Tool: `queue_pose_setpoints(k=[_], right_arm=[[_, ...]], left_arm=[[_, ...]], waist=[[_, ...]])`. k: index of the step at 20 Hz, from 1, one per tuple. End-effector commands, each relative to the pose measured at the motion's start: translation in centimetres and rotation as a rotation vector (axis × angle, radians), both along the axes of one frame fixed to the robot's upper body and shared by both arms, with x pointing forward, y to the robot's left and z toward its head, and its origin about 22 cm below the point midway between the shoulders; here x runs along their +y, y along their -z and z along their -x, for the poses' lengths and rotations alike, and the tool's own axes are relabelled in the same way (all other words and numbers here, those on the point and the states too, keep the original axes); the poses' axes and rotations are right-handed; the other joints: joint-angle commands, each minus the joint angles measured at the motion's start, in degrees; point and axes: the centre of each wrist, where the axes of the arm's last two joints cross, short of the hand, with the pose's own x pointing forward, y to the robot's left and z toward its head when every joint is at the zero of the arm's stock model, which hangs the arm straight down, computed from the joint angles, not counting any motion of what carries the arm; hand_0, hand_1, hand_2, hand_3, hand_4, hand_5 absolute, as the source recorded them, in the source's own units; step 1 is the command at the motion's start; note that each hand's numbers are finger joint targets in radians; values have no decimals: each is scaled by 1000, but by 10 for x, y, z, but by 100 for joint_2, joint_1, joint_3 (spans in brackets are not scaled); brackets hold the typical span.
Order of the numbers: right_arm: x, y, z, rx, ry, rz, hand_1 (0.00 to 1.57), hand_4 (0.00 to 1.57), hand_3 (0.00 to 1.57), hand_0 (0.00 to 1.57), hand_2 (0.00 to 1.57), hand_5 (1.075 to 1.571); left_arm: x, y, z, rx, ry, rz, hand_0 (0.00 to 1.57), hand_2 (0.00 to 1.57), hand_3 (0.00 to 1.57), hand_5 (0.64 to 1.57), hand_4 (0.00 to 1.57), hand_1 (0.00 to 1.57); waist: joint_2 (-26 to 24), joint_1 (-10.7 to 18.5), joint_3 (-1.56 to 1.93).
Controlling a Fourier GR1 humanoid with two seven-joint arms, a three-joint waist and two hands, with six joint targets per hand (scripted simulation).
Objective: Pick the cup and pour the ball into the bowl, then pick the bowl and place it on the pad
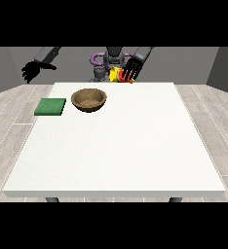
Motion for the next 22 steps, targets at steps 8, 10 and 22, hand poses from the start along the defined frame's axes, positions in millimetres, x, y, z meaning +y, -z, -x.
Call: queue_pose_setpoints(k=[8, 10, 22], right_arm=[[38, -21, -56, -31, -90, 34, 0, 0, 180, 0, 0, 1534], [27, -31, -59, -23, -44, 60, 0, 0, 143, 0, 0, 1530], [66, -47, -95, -42, -127, 11, 0, 0, 276, 0, 0, 1523]], left_arm=[[-55, -30, 9, -115, -31, -258, 549, 1571, 1571, 1565, 935, 549], [-60, -14, 29, -161, 36, -303, 520, 1571, 1571, 1571, 841, 520], [-75, 0, 46, -169, 113, -641, 48, 1571, 1571, 1495, 1085, 48]], waist=[[296, -445, -5], [339, -158, -3], [418, -668, -6]])
